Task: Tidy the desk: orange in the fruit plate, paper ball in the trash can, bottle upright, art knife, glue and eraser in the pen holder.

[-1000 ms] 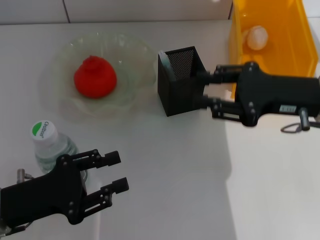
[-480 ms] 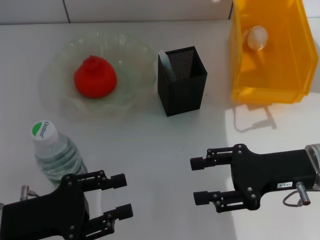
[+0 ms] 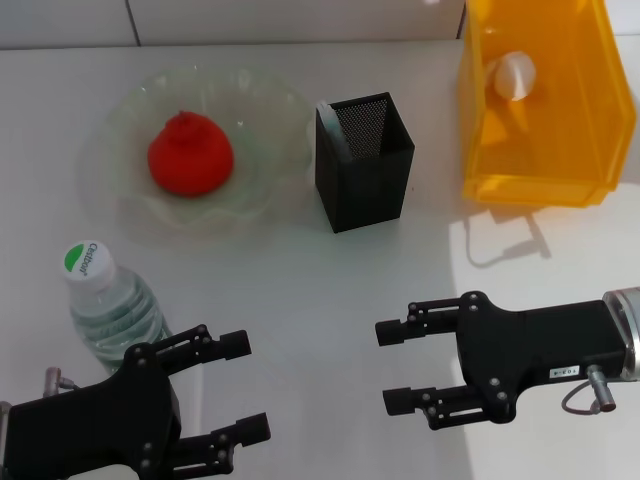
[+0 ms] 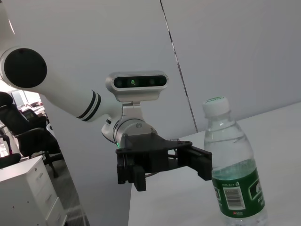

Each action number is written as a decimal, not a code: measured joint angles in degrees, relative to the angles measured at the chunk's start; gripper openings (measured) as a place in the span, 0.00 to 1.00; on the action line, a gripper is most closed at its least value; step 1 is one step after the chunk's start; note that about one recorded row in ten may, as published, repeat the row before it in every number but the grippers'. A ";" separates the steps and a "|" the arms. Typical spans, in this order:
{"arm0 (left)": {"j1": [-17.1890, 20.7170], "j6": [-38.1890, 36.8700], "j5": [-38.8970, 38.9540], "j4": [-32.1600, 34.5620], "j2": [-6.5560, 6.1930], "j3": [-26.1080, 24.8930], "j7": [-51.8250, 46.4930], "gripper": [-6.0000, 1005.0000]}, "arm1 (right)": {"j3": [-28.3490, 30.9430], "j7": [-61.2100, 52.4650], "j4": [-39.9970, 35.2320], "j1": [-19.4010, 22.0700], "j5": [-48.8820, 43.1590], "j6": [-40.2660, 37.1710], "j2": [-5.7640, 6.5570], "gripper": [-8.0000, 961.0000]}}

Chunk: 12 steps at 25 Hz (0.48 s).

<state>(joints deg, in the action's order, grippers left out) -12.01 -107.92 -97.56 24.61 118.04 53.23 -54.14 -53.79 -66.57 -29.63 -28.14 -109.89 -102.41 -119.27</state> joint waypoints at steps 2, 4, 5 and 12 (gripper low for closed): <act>0.03 0.00 0.00 0.00 0.00 -0.01 0.00 0.75 | 0.00 0.00 -0.02 -0.09 0.00 0.00 0.01 0.71; 0.17 -0.01 0.05 0.00 -0.03 -0.04 0.00 0.76 | -0.25 0.01 0.05 -0.39 -0.08 -0.03 0.05 0.71; 0.17 -0.01 0.05 0.00 -0.03 -0.04 0.00 0.77 | -0.25 0.01 0.05 -0.39 -0.08 -0.03 0.05 0.71; 0.18 -0.19 0.27 0.00 -0.22 -0.14 -0.01 0.79 | -0.71 0.03 -0.20 -0.39 -0.13 -0.13 0.11 0.71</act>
<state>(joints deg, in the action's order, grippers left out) -11.83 -108.12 -97.29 24.61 117.82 53.10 -54.14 -54.49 -66.53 -29.83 -28.53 -110.02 -102.53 -119.16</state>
